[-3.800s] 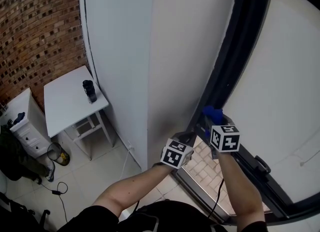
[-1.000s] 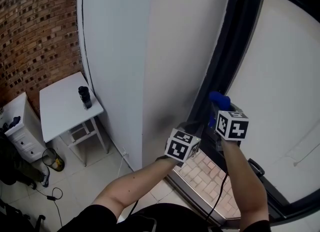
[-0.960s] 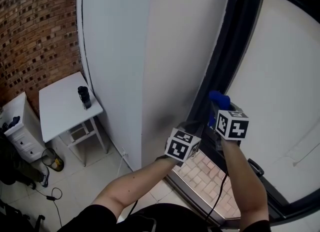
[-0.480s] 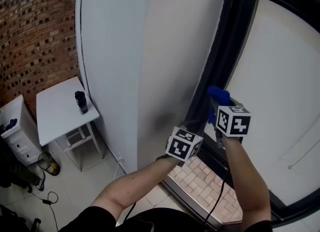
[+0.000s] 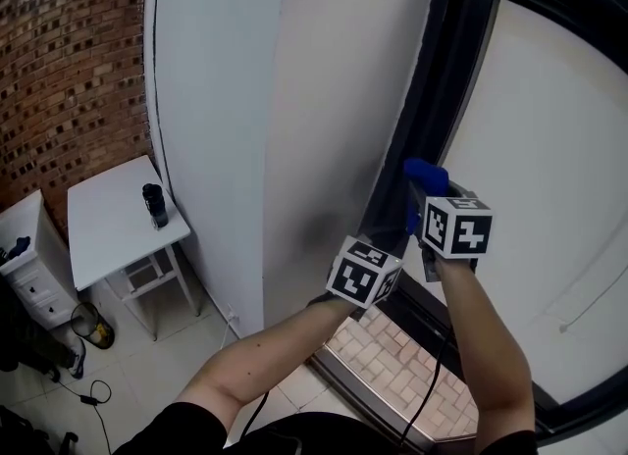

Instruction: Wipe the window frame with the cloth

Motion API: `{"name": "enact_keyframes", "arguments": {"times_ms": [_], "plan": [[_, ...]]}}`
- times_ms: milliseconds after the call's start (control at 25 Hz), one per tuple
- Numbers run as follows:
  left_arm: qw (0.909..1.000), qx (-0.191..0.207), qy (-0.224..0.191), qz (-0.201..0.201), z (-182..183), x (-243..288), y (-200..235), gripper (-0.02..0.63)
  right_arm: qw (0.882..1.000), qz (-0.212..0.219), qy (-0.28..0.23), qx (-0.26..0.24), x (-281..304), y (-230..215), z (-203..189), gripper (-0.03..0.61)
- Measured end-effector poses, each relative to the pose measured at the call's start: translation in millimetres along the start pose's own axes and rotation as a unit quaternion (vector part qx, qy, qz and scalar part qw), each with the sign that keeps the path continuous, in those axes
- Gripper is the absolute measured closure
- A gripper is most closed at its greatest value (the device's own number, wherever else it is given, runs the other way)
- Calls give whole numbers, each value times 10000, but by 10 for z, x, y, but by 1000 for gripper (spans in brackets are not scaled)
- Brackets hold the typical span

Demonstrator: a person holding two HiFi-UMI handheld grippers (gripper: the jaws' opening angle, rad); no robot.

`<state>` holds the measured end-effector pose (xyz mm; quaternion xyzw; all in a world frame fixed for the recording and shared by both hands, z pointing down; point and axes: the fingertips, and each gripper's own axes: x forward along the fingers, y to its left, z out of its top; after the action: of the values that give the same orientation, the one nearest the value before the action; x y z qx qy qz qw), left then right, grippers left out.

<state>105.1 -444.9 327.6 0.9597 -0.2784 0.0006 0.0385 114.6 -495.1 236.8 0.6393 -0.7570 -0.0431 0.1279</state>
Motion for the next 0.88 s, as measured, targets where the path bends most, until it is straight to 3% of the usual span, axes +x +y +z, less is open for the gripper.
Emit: {"name": "enact_keyframes", "arguments": {"times_ms": [880], "plan": [[9991,244,-337,-12,582,75,-60,624,9992,95,-283,-273,-76,-139,639,423]]}}
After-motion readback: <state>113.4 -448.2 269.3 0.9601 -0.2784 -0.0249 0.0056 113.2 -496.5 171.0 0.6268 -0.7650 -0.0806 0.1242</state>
